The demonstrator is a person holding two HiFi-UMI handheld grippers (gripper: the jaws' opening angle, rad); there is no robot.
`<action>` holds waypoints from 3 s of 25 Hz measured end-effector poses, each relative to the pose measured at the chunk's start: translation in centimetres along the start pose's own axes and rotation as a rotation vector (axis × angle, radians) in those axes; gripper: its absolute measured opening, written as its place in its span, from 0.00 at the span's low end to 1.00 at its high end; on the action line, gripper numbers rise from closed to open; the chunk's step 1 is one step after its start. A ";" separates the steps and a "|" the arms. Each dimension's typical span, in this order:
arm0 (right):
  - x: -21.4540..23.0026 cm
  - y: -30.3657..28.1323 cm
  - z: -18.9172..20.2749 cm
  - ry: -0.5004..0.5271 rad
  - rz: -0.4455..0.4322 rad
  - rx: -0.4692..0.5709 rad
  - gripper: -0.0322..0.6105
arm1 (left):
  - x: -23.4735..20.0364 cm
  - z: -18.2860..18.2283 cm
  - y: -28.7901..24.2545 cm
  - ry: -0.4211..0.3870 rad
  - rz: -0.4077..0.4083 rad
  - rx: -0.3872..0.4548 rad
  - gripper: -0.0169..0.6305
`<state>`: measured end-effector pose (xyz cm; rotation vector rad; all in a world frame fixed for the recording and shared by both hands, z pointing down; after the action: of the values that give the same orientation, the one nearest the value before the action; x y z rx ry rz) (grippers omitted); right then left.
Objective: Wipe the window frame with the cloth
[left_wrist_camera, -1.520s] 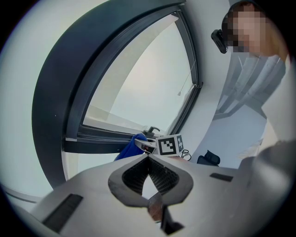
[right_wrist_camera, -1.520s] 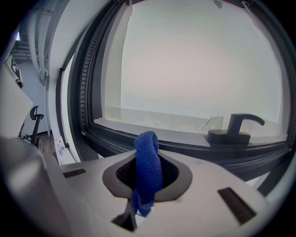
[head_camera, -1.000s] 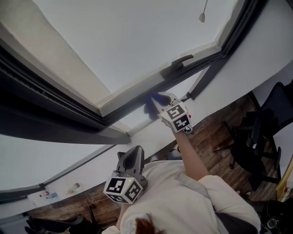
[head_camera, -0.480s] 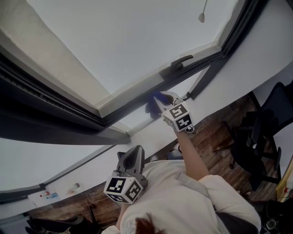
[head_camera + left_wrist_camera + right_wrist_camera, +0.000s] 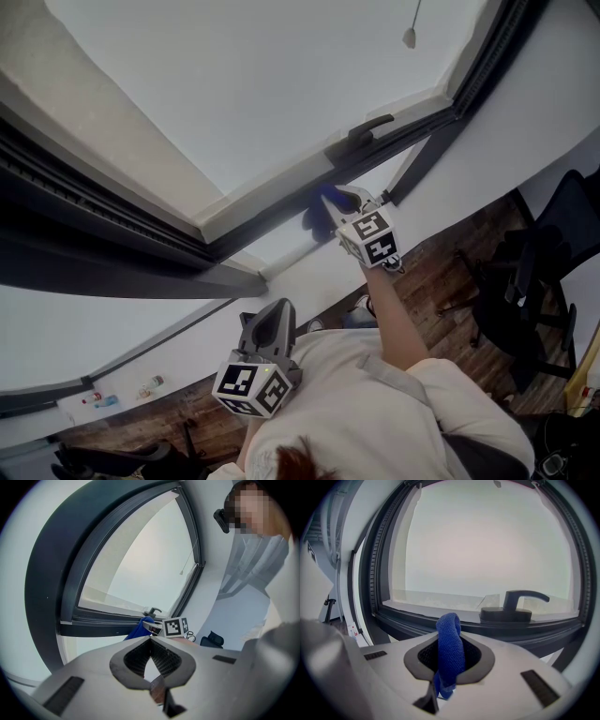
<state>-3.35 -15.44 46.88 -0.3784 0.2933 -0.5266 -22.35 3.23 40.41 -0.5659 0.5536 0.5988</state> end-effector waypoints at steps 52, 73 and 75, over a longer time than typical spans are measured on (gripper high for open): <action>7.0 4.7 1.6 0.004 0.165 0.016 0.13 | 0.3 2.6 2.2 0.124 -0.116 0.020 0.03; -3.4 19.3 -0.7 -0.250 0.070 0.288 0.13 | 0.3 -0.7 1.9 -0.068 -0.042 -0.004 0.03; -2.9 20.1 -0.1 -0.261 0.059 0.286 0.12 | 1.0 -0.5 1.6 -0.077 -0.055 0.000 0.03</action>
<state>2.87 2.12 38.82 -0.1572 -0.0238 -0.4480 -22.79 4.39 38.92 -0.5540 0.4637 0.5662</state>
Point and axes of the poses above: the fingertips, and each gripper's own axes: y backward along the fingers, x to its right, z out of its underside, the point moved 5 cm from there along y, backward along the fingers, and after that the axes turned 8 degrees about y, right-handed, at the moved point
